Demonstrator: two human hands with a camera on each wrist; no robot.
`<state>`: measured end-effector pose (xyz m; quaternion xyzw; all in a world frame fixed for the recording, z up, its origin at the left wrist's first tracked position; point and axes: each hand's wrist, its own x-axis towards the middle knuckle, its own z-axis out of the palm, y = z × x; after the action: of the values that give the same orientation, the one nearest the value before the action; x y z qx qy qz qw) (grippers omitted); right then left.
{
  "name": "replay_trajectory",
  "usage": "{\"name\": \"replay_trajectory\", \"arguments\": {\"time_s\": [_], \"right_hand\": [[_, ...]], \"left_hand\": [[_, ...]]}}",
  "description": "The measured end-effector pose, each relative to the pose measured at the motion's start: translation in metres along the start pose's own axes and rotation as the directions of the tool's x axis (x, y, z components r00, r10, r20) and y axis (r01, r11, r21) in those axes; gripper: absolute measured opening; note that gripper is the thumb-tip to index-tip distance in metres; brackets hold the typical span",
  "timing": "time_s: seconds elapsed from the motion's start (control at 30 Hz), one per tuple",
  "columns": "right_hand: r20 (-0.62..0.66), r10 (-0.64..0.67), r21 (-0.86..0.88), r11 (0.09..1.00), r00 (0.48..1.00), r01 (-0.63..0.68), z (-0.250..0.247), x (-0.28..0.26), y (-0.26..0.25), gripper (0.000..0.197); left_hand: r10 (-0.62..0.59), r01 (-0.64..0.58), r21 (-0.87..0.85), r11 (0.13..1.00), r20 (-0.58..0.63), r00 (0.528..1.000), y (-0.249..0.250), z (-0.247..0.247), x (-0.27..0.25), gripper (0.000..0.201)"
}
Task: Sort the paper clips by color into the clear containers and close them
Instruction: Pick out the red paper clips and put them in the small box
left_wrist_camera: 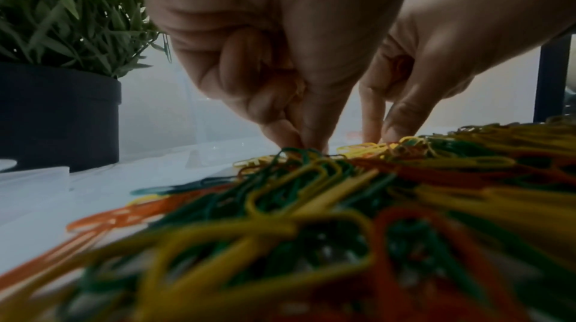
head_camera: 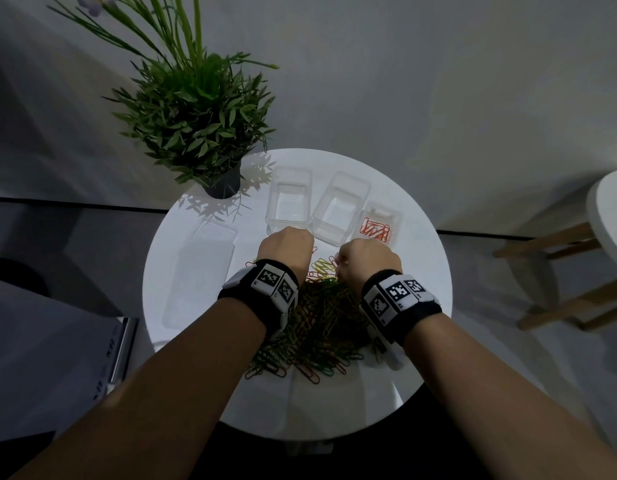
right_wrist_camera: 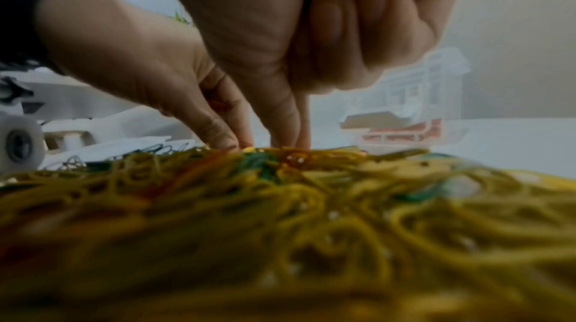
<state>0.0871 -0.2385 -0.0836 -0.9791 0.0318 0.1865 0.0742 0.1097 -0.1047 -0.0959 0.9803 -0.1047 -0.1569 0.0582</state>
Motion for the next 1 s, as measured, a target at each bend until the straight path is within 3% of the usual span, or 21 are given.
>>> {"name": "replay_trajectory", "arguments": {"time_s": [0.2,0.5,0.7,0.83,1.0], "right_hand": [[0.003,0.005,0.111,0.994,1.000,-0.005,0.001,-0.003,0.003,0.016],[0.032,-0.049,-0.024,0.998,0.998,0.050,0.003,-0.003,0.001,0.026],[0.093,0.040,0.060,0.997,0.995,-0.046,0.009,0.011,-0.013,0.017],[0.151,0.006,0.027,1.000,0.989,-0.010,0.008,0.013,-0.013,0.008],[0.168,-0.022,0.014,1.000,0.986,0.020,0.011,0.004,-0.008,0.014]], "left_hand": [[0.037,-0.036,0.042,0.998,-0.022,0.999,0.003,0.004,-0.002,0.022],[0.106,-0.107,0.109,0.988,0.022,0.994,0.001,0.003,-0.009,0.022],[0.072,-0.071,0.080,0.994,-0.002,0.997,0.000,-0.001,-0.008,0.020],[0.072,-0.075,0.071,0.995,0.039,0.997,0.001,-0.004,-0.006,0.019],[0.115,-0.121,0.080,0.989,0.083,0.990,-0.001,-0.003,-0.009,0.024]]}}
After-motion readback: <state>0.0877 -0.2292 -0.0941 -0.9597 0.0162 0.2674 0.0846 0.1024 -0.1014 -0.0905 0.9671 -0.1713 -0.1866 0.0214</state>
